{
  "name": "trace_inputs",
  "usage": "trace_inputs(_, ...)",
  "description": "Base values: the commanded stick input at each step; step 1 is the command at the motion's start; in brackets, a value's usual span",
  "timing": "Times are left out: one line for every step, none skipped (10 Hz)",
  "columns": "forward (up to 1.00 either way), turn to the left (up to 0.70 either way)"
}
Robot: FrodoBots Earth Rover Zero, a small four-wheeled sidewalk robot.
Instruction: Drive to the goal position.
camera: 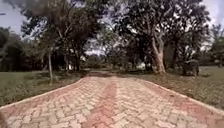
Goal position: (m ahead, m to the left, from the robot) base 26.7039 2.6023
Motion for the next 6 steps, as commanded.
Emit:
trace_inputs(0.7, 0.0)
trace_inputs(0.7, 0.0)
trace_inputs(0.7, 0.0)
trace_inputs(0.7, 0.0)
trace_inputs(0.7, 0.0)
trace_inputs(0.7, 0.0)
